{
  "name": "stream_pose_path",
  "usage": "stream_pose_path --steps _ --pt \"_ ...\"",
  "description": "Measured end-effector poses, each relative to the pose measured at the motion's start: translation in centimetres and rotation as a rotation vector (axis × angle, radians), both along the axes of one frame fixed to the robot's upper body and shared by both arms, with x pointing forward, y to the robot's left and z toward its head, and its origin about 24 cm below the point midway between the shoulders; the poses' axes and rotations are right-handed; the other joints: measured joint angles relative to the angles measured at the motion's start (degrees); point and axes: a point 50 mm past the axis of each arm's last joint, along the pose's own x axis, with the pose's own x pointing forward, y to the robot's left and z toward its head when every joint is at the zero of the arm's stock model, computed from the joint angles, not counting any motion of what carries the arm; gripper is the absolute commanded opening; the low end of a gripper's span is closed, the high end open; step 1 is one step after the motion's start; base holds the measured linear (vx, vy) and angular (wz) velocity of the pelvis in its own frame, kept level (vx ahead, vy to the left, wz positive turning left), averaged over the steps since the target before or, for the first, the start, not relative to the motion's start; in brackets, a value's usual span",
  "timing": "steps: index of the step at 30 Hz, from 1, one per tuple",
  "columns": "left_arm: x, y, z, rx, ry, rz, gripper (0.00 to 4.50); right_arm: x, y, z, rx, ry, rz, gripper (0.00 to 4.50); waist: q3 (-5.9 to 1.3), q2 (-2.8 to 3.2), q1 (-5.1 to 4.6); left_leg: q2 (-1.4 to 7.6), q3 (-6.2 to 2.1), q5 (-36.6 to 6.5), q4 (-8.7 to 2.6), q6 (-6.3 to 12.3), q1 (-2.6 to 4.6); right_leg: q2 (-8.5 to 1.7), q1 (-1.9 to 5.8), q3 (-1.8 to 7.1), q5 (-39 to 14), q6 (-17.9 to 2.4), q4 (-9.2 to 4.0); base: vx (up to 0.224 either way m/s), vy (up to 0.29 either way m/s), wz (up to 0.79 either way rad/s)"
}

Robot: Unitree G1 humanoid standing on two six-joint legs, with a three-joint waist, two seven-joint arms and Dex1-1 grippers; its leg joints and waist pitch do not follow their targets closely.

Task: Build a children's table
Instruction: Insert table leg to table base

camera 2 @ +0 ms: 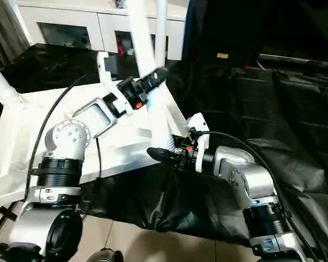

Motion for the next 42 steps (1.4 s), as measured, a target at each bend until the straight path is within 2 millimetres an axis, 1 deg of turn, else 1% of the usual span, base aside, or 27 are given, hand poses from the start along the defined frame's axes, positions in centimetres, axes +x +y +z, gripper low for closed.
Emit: stream_pose_path --steps 1,5,7,9,10,12,13,14,15,17,21,27,31,34,36,39,42 --pt "0.0 0.0 0.0 -0.001 0.004 -0.004 2.08 0.0 0.0 0.0 -0.001 0.000 -0.001 2.78 0.00 0.00 -0.02 0.00 0.00 0.0 0.00 0.00 0.00 0.00 0.00 0.00 0.0 0.0 0.00 0.000 0.000 0.00" --pt "0.0 0.0 -0.1 0.003 0.007 -0.003 2.01 0.0 -0.1 0.0 -0.002 0.000 -0.002 2.77 0.00 0.00 -0.01 0.00 0.00 0.0 0.00 0.00 0.00 0.00 0.00 0.00 0.0 0.0 0.00 0.000 0.000 0.00" --pt "0.0 0.1 -0.1 0.004 0.007 -0.001 2.00 0.0 -0.1 0.0 0.011 0.015 -0.002 3.47 0.00 0.00 -0.04 0.00 0.00 0.0 0.00 0.00 0.00 0.00 0.00 0.01 0.0 0.0 0.00 0.000 0.000 0.00" --pt "0.0 0.1 -0.1 0.004 0.008 -0.002 1.99 -0.1 -0.2 0.2 0.041 0.046 0.001 3.47 0.00 0.00 -0.07 0.00 0.00 0.0 0.00 0.00 0.00 0.00 0.00 0.00 0.0 0.0 0.00 0.000 0.000 0.00" --pt "0.0 0.2 -0.2 -0.001 0.009 -0.021 1.98 -0.1 -0.4 0.5 0.088 0.072 0.000 3.53 0.00 0.00 0.02 -0.01 0.00 0.0 0.00 0.00 -0.01 0.00 0.00 0.00 0.0 0.0 0.00 0.000 0.000 0.00" --pt "0.0 0.3 -0.4 0.003 0.003 -0.055 1.92 0.0 -0.9 1.6 0.155 0.074 0.005 3.81 0.00 0.00 0.01 -0.01 0.00 0.0 0.00 0.01 -0.02 0.00 0.00 0.01 0.0 0.0 0.00 0.000 0.000 0.00" --pt "-0.1 0.6 -0.4 0.001 -0.005 -0.094 1.89 0.1 -1.4 2.4 0.191 0.067 0.009 3.90 0.00 0.00 0.00 -0.01 0.00 0.0 0.00 0.01 -0.01 0.00 -0.01 0.00 0.0 0.0 0.00 0.000 0.000 0.00" --pt "-0.2 0.7 -0.3 0.000 -0.017 -0.120 1.89 0.2 -2.0 2.8 0.206 0.063 0.006 3.90 0.00 0.00 0.00 0.00 0.00 0.0 0.00 0.01 -0.01 0.00 0.00 0.00 0.0 0.0 0.00 0.000 0.000 0.00" --pt "-0.3 1.0 -0.1 0.000 -0.034 -0.143 1.87 0.2 -2.5 3.1 0.219 0.063 -0.004 4.00 0.00 -0.01 -0.01 0.00 0.00 0.0 0.00 0.01 0.00 0.00 0.00 0.00 0.0 0.0 0.00 0.000 0.000 0.00" --pt "-0.4 1.2 0.0 -0.006 -0.049 -0.182 1.87 0.2 -2.8 3.2 0.229 0.068 -0.011 4.24 0.00 0.00 -0.03 0.00 0.01 0.0 0.00 0.01 0.00 0.00 -0.01 0.00 0.0 0.0 0.02 0.000 0.000 0.00" --pt "-1.1 1.1 0.5 0.009 -0.109 -0.287 1.87 0.0 -2.8 3.1 0.239 0.089 0.021 4.41 0.00 0.00 -0.06 0.00 0.02 0.0 0.00 0.01 0.00 0.00 -0.01 0.00 0.0 0.0 0.02 0.000 0.000 0.00" --pt "-2.0 0.8 1.4 -0.001 -0.195 -0.414 1.87 -0.4 -2.3 3.6 0.265 0.136 0.110 4.41 0.00 0.00 -0.05 0.01 0.16 0.0 0.00 0.01 0.01 0.00 -0.01 0.00 0.0 0.0 0.05 0.000 0.000 0.00" --pt "-2.3 0.7 1.4 -0.007 -0.210 -0.458 1.87 -0.5 -1.9 3.6 0.255 0.159 0.159 4.41 0.00 0.00 0.07 0.01 0.27 0.0 0.01 0.00 0.02 -0.02 0.01 0.00 0.0 0.0 0.06 0.000 0.000 0.00" --pt "-2.5 0.3 1.3 -0.006 -0.213 -0.483 1.87 -0.4 -1.2 3.7 0.217 0.157 0.199 4.41 0.00 0.00 0.02 0.01 0.36 0.0 0.01 0.01 0.02 -0.03 0.00 0.02 0.0 0.0 0.06 0.000 0.000 0.00" --pt "-2.6 0.0 1.3 -0.010 -0.216 -0.501 1.87 -0.4 -0.8 3.8 0.201 0.158 0.222 4.13 -0.01 -0.03 0.03 0.03 0.40 0.0 0.01 0.01 0.02 -0.04 0.00 0.02 0.0 0.0 0.06 0.000 0.000 0.00" --pt "-2.6 -0.1 1.2 -0.008 -0.216 -0.507 1.87 -0.5 -0.5 3.7 0.203 0.163 0.235 3.96 0.00 -0.04 0.02 0.04 0.44 0.0 0.01 0.01 0.02 -0.04 -0.02 0.03 0.0 0.0 0.06 0.000 0.000 0.00" --pt "-2.6 -0.2 1.2 -0.011 -0.216 -0.509 1.87 -0.5 -0.4 3.6 0.202 0.161 0.239 3.61 0.01 -0.06 0.03 0.04 0.47 0.0 0.01 0.02 0.02 -0.04 -0.02 0.04 0.0 0.0 0.06 0.000 0.000 0.00"
